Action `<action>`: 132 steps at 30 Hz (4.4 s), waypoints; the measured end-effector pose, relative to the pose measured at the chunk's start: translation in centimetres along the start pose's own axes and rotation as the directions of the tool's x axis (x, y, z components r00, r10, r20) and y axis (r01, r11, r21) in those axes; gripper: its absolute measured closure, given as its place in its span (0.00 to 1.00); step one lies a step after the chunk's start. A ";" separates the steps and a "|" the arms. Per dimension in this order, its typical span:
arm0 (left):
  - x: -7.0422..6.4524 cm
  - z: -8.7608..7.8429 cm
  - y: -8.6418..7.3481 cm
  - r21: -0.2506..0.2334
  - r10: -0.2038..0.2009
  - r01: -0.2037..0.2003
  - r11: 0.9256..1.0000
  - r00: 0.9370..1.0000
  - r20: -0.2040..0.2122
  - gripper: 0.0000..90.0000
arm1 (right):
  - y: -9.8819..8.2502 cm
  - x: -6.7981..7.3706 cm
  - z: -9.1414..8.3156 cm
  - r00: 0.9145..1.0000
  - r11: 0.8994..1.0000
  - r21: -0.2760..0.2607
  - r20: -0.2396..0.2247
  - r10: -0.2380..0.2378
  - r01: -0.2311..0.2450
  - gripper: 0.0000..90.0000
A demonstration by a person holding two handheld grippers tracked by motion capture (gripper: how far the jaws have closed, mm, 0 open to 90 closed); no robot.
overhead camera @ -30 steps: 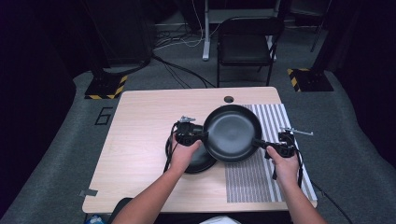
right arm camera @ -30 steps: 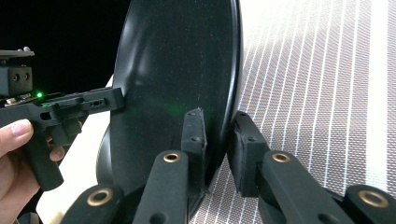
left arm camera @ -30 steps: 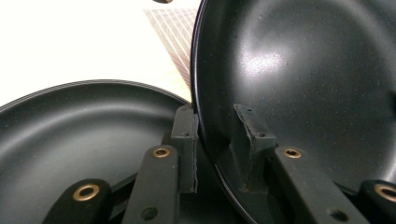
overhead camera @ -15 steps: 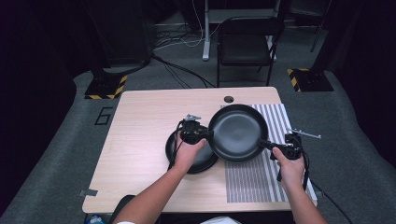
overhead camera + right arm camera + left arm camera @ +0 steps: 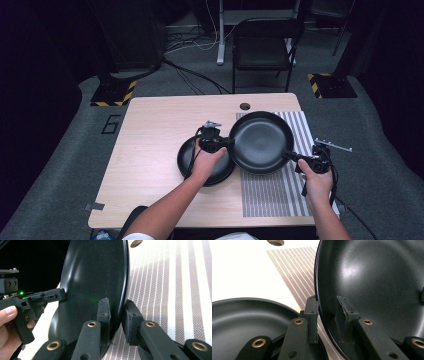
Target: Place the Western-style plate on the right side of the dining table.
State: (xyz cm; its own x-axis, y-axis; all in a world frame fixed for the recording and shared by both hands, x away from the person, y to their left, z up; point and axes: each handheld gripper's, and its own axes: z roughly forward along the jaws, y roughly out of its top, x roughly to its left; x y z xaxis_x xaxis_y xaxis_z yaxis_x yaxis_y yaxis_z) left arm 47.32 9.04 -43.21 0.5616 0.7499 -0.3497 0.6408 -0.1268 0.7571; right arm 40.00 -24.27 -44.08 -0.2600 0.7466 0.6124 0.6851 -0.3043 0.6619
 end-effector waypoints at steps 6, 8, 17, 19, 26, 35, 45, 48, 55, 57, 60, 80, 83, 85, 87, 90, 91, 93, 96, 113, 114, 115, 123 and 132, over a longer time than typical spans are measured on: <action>-0.5 0.5 0.2 0.005 0.005 -0.005 1.000 1.000 0.009 0.80 | 0.0 -0.3 -0.5 1.000 1.000 -0.013 0.012 0.002 -0.001 0.86; -0.6 0.7 0.3 0.009 0.008 -0.009 1.000 1.000 0.015 0.80 | 0.0 -0.4 -0.7 1.000 1.000 -0.018 0.015 0.005 -0.005 0.86; -1.2 1.7 0.6 0.020 0.015 -0.016 1.000 0.999 0.028 0.80 | 0.1 -1.0 -1.5 0.999 0.999 -0.034 0.031 0.016 -0.015 0.86; -1.3 1.8 0.7 0.022 0.016 -0.016 1.000 0.999 0.029 0.80 | 0.1 -1.1 -1.6 0.999 0.999 -0.041 0.034 0.014 -0.012 0.86; -1.5 2.3 0.7 0.029 0.010 -0.011 1.000 0.999 0.041 0.80 | 0.1 -1.3 -2.0 0.999 0.999 -0.047 0.042 0.026 -0.024 0.87; -2.0 3.0 0.7 0.031 0.007 -0.009 0.999 0.999 0.049 0.80 | 0.2 -1.9 -2.4 0.999 0.998 -0.059 0.050 0.017 -0.014 0.87; -2.1 3.5 0.6 0.042 0.009 -0.012 0.999 0.998 0.057 0.80 | 0.1 -2.1 -2.6 0.997 0.998 -0.060 0.070 0.023 -0.019 0.87; -2.2 3.7 0.6 0.046 0.009 -0.012 0.999 0.998 0.057 0.80 | 0.1 -2.5 -2.6 0.997 0.998 -0.058 0.067 0.035 -0.031 0.87; -2.2 4.5 0.1 0.065 0.004 -0.008 0.998 0.998 0.060 0.79 | 0.1 -3.2 -2.6 0.996 0.998 -0.047 0.072 0.050 -0.047 0.87; -2.3 4.6 0.0 0.068 0.001 -0.005 0.998 0.998 0.059 0.79 | 0.1 -3.3 -2.6 0.996 0.998 -0.047 0.075 0.050 -0.046 0.87; -2.2 4.9 -0.1 0.073 0.002 -0.006 0.997 0.998 0.058 0.79 | 0.0 -3.5 -2.6 0.996 0.998 -0.046 0.078 0.048 -0.045 0.87; -2.1 6.4 -1.2 0.107 -0.027 0.020 0.994 0.998 0.061 0.79 | -0.3 -4.9 -2.2 0.993 0.997 -0.030 0.093 0.075 -0.072 0.88; -2.0 6.6 -1.3 0.111 -0.032 0.025 0.994 0.998 0.061 0.79 | -0.4 -5.2 -2.1 0.992 0.997 -0.028 0.093 0.079 -0.077 0.88; -2.0 6.8 -1.4 0.111 -0.033 0.026 0.993 0.998 0.059 0.79 | -0.5 -5.3 -2.0 0.992 0.996 -0.029 0.094 0.081 -0.079 0.88; -2.0 6.9 -1.5 0.114 -0.039 0.032 0.993 0.997 0.060 0.79 | -0.5 -5.4 -2.0 0.992 0.996 -0.027 0.096 0.083 -0.081 0.88; -2.0 7.1 -1.6 0.115 -0.039 0.032 0.993 0.998 0.056 0.79 | -0.5 -5.6 -1.9 0.992 0.997 -0.022 0.098 0.082 -0.081 0.88; -2.0 7.1 -1.6 0.117 -0.039 0.032 0.993 0.998 0.058 0.79 | -0.5 -5.7 -1.9 0.991 0.996 -0.021 0.098 0.088 -0.086 0.88; -2.0 7.3 -1.7 0.120 -0.045 0.037 0.992 0.997 0.058 0.79 | -0.6 -5.8 -1.8 0.991 0.996 -0.020 0.097 0.088 -0.087 0.88; -1.9 7.5 -1.8 0.125 -0.048 0.041 0.991 0.997 0.054 0.79 | -0.7 -6.0 -1.7 0.991 0.996 -0.016 0.098 0.090 -0.089 0.88; -2.0 8.4 -1.9 0.139 -0.056 0.051 0.989 0.998 0.033 0.79 | -0.8 -6.7 -1.4 0.988 0.994 -0.006 0.108 0.111 -0.111 0.88; -2.0 8.4 -1.9 0.140 -0.057 0.051 0.989 0.998 0.033 0.79 | -0.9 -6.9 -1.3 0.988 0.994 -0.008 0.111 0.105 -0.105 0.88; -2.0 8.5 -2.0 0.141 -0.056 0.050 0.989 0.998 0.034 0.79 | -0.9 -7.0 -1.3 0.988 0.994 -0.009 0.111 0.106 -0.106 0.88; -1.9 9.1 -2.0 0.156 -0.059 0.054 0.986 0.998 0.025 0.79 | -0.9 -7.4 -1.1 0.985 0.992 0.000 0.115 0.129 -0.130 0.88; -1.8 9.6 -2.1 0.165 -0.060 0.059 0.984 0.998 0.005 0.78 | -0.9 -7.7 -0.6 0.985 0.993 0.013 0.129 0.117 -0.120 0.87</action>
State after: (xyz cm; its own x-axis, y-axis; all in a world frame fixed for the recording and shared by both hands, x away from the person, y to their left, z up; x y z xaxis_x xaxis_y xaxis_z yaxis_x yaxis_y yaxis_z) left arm 50.01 1.70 -49.44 0.5247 0.7527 -0.3976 0.7504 -0.1883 0.6337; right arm 40.95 -30.11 -49.14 -0.0884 0.7758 0.6247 0.7198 -0.3838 0.5784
